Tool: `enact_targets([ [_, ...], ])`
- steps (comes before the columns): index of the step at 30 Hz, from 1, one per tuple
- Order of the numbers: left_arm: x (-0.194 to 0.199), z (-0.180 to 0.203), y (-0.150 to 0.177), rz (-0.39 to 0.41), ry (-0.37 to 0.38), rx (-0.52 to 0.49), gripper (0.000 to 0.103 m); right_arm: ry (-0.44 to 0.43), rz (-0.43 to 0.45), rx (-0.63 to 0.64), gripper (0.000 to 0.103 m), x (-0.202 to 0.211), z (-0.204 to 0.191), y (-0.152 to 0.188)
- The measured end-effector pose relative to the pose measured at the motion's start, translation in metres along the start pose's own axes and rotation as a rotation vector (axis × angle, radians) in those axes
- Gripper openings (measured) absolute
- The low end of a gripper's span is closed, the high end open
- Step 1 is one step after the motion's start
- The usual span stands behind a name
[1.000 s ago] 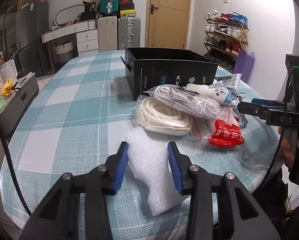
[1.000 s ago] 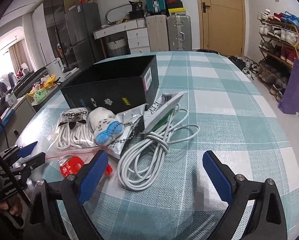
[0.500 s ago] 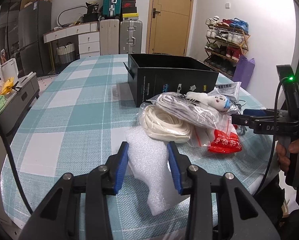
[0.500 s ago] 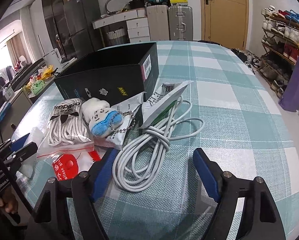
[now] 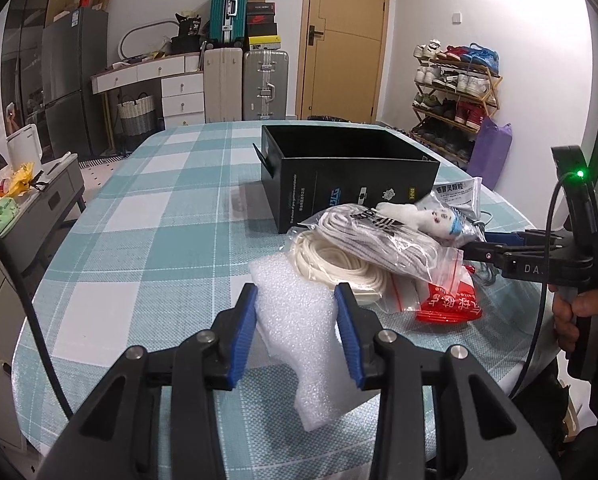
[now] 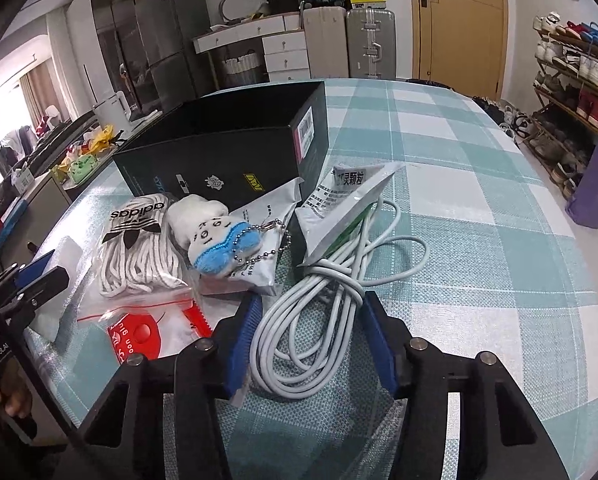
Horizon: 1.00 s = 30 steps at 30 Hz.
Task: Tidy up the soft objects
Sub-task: 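Close the left tool on the white foam piece while the right tool grasps the coiled white cable, then lift the foam with the left tool while the right tool carries the cable toward the black box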
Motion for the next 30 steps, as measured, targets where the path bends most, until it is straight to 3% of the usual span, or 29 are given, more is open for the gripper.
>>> enact_targets([
  [12, 0.003, -0.004, -0.004, 0.014, -0.01, 0.016, 0.038, -0.005, 0.067, -0.062, 0.022, 0.025, 0.027, 0.015],
  [19, 0.001, -0.002, -0.004, 0.01, -0.013, 0.009, 0.038, -0.011, 0.053, -0.069, 0.023, 0.027, 0.033, 0.016],
  [25, 0.0, -0.001, -0.004, 0.007, -0.014, 0.007, 0.038, -0.003, 0.023, -0.067, 0.035, 0.017, 0.034, 0.009],
  [30, 0.0, 0.0, -0.004, 0.008, -0.013, 0.009, 0.038, -0.01, 0.014, -0.081, 0.037, 0.009, 0.035, 0.004],
])
Point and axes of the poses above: each gripper's, at about its wrist camera, not at the fingertips, and x roughly against the way its jaws point, z to its right, y to its underside, the point moved 8 cm from there along -x, roughly the way its jaws point, and after that the axes turned 14 degrees about -z, right-handed, at the moved point
